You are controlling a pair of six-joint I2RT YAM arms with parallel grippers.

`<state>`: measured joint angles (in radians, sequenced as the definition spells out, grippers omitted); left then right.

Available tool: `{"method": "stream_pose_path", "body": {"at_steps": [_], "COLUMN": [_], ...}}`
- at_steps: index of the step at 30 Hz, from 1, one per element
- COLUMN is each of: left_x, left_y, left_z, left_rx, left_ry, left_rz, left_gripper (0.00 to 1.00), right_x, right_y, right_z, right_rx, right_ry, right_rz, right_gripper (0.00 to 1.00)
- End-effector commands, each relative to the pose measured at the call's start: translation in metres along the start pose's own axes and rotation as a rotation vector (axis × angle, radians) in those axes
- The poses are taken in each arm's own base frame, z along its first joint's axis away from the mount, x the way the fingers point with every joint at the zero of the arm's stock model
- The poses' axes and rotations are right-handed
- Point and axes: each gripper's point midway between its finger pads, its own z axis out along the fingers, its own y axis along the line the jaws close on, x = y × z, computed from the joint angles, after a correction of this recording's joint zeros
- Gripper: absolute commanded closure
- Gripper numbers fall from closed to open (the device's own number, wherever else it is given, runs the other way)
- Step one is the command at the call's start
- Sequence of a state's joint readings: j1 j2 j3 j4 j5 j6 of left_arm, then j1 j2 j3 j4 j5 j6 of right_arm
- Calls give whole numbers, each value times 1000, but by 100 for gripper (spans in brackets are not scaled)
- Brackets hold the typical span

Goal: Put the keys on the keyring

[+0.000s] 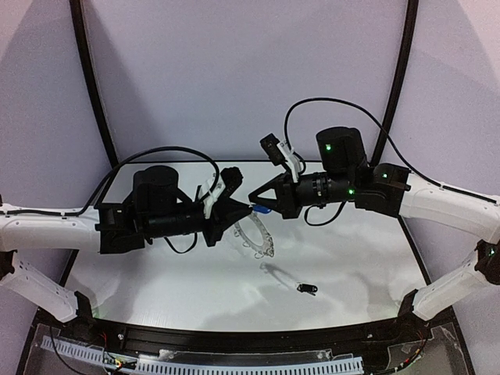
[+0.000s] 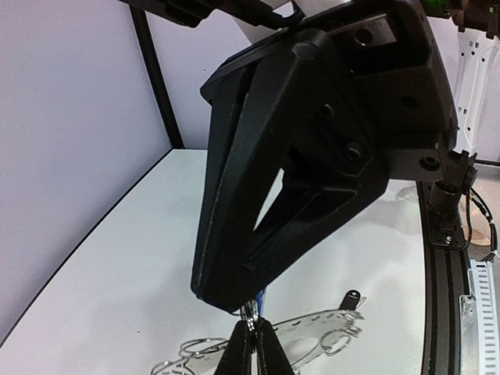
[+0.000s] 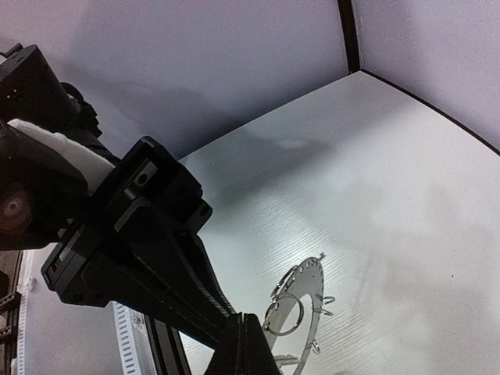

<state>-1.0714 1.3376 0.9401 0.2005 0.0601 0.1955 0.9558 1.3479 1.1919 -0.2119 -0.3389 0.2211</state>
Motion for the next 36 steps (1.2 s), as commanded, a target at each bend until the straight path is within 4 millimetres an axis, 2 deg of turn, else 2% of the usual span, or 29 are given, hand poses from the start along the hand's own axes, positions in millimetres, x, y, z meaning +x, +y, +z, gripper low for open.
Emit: {"method": "stream_pose_path", "body": {"at_steps": [1, 4, 6, 8, 11, 17, 19, 23, 25, 27, 31, 36], "left_x": [-10, -19, -27, -29, -39, -51, -57, -68, -70, -73, -73, -72], "left_y": [-7, -11, -11, -12, -15, -26, -29, -35, -39, -41, -42, -39], "left_z": [-10, -22, -29, -34, -43, -48, -51, -64, -70, -73, -70, -57], "left_rx": [42, 61, 63, 65, 83, 152, 177, 216, 238, 253, 266, 253], "left_ry": [-47, -101, -135, -155, -193, -237, -258, -296, -306, -316, -318, -329], "left_rz": [15, 22, 21, 24, 23, 11, 6, 8, 4, -7, -48, -84], "left_gripper": [99, 99, 99, 99, 99, 99, 99, 99, 99, 99, 99, 99], "right_x": [-16, -3, 2, 9, 15, 26, 35, 56, 63, 65, 54, 55], "right_y": [1, -20, -25, -26, -17, -10, -11, -28, -25, -11, 9, 8], "right_z": [-12, -16, -17, -17, -12, 2, 4, 0, -3, -4, -1, 12], "right_rx": [48, 166, 182, 172, 96, 5, -14, 2, -31, -115, -248, -262], "right_ry": [-36, 10, 24, 34, 28, 42, 60, 94, 102, 98, 38, 51], "right_rz": [-7, 32, 48, 62, 51, 47, 33, -22, -78, -123, -127, -29], "right_gripper": [100, 100, 100, 100, 100, 100, 100, 100, 100, 100, 100, 100]}}
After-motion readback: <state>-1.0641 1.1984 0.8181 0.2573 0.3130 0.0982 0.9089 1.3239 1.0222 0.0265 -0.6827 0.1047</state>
